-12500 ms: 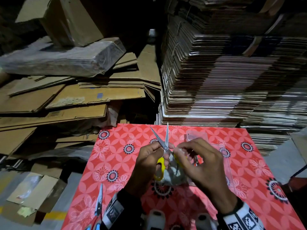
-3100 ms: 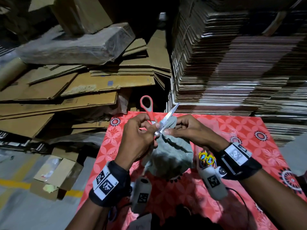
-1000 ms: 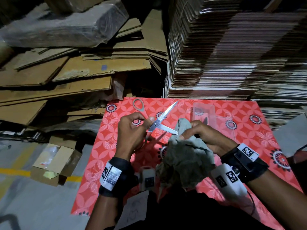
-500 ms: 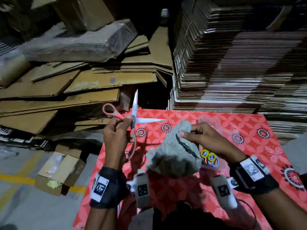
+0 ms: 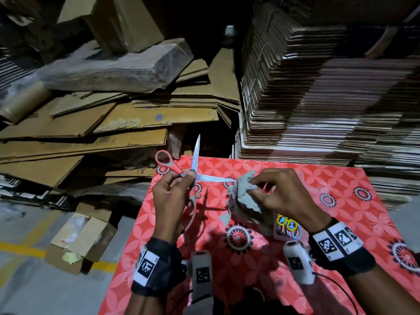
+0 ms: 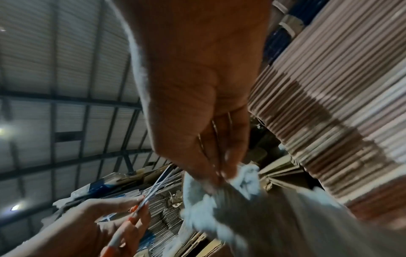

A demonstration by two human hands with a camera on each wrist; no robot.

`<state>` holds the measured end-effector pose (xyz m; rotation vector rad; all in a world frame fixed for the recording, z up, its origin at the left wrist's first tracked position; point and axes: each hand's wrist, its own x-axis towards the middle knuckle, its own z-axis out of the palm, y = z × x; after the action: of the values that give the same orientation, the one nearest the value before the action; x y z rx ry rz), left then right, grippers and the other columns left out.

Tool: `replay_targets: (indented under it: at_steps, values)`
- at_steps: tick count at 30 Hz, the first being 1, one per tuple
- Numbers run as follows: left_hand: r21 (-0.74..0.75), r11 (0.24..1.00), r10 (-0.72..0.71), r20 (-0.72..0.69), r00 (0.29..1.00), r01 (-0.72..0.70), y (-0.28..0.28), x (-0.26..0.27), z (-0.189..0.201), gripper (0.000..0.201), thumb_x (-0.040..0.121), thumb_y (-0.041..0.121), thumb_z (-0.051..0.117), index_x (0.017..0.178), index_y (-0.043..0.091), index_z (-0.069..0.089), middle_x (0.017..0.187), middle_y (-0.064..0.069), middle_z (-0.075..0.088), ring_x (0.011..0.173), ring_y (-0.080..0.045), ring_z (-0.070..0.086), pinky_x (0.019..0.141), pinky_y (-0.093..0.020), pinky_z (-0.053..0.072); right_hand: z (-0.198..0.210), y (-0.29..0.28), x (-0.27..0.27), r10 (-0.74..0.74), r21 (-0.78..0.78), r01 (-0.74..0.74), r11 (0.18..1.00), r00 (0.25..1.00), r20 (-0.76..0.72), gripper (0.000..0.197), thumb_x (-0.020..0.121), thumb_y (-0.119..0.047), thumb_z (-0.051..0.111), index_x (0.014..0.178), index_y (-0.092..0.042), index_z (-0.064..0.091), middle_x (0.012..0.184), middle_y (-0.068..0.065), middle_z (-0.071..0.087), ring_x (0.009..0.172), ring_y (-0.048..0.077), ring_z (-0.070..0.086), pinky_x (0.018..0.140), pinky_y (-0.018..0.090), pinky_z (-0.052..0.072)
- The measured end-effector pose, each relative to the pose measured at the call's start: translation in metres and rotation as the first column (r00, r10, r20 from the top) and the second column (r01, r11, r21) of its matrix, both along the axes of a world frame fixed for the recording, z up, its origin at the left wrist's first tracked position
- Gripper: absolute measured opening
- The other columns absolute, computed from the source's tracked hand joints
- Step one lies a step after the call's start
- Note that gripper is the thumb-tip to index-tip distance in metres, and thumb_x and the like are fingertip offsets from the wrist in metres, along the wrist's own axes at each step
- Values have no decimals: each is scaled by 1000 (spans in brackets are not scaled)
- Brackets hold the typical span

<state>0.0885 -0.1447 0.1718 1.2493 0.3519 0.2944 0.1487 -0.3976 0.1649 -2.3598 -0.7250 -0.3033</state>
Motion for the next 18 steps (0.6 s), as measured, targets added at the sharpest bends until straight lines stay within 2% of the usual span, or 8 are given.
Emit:
replay_targets:
  at_steps: [2, 5, 9, 10, 12, 13, 16, 18]
  values:
    - [-9, 1000, -5, 1, 1000, 5, 0, 0, 0, 31, 96, 7, 69, 100, -20, 54, 90, -16, 57, 65, -24, 48, 42, -19, 45, -2, -1, 1, -24, 106, 24, 994, 1000, 0, 15, 70, -11, 87, 76, -17, 75, 70, -11, 63, 63, 8, 58, 61, 17, 44]
    - [22, 1000, -15, 6, 1000, 15, 1, 0, -2, 34, 96, 10, 71, 99, -19, 53, 89, -16, 59, 59, -22, 52, 45, -22, 42, 0, 2, -1, -15, 208, 14, 978, 1000, 2, 15, 70, -9, 73, 69, -10, 58, 75, -1, 53, 71, 13, 51, 66, 21, 40]
    - [14, 1000, 3, 45, 999, -4, 3, 0, -1, 51, 86, 31, 80, 98, -12, 54, 89, -14, 55, 70, -30, 44, 53, -28, 35, -1, 7, 3, -109, 332, 112, 937, 994, -28, 21, 67, -5, 66, 64, -11, 47, 82, -1, 55, 81, 7, 56, 72, 15, 39]
    - [5, 1000, 2, 48, 999, -2, 3, 1, -1, 47, 83, 34, 81, 96, -5, 58, 89, -14, 56, 73, -33, 44, 54, -30, 35, -1, 7, 5, -132, 347, 133, 928, 991, -27, 23, 68, -5, 66, 64, -13, 45, 82, -1, 56, 81, 8, 57, 72, 15, 40]
    - [-11, 1000, -4, 50, 999, 5, 2, 2, -2, 25, 88, 27, 80, 94, 7, 65, 89, -13, 59, 73, -32, 49, 52, -27, 40, -3, 8, 10, -178, 357, 172, 918, 984, -18, 25, 70, -5, 65, 65, -14, 42, 81, 1, 56, 78, 13, 57, 69, 18, 39]
    - [-34, 999, -10, 47, 999, 12, 1, 3, -3, 17, 93, 20, 77, 96, 8, 66, 87, -13, 61, 71, -29, 54, 52, -27, 45, -5, 9, 13, -210, 350, 200, 915, 978, -11, 25, 70, -6, 66, 66, -14, 42, 79, 3, 54, 75, 15, 54, 66, 19, 38]
    - [-93, 995, -20, 68, 997, 27, -8, 2, 0, 13, 96, 10, 72, 102, 1, 64, 82, -12, 68, 70, -19, 67, 62, -28, 57, -5, 12, 17, -333, 300, 314, 901, 943, 11, 27, 73, -4, 72, 70, -14, 48, 74, 3, 52, 66, 18, 46, 61, 26, 34]
    - [-94, 995, -13, 69, 997, 20, -15, 1, 2, 11, 97, 8, 70, 98, 0, 63, 72, -3, 69, 62, -12, 69, 59, -24, 57, -1, 14, 18, -365, 286, 339, 896, 930, 41, 28, 73, -1, 75, 72, -15, 51, 71, -1, 52, 63, 17, 46, 58, 30, 34]
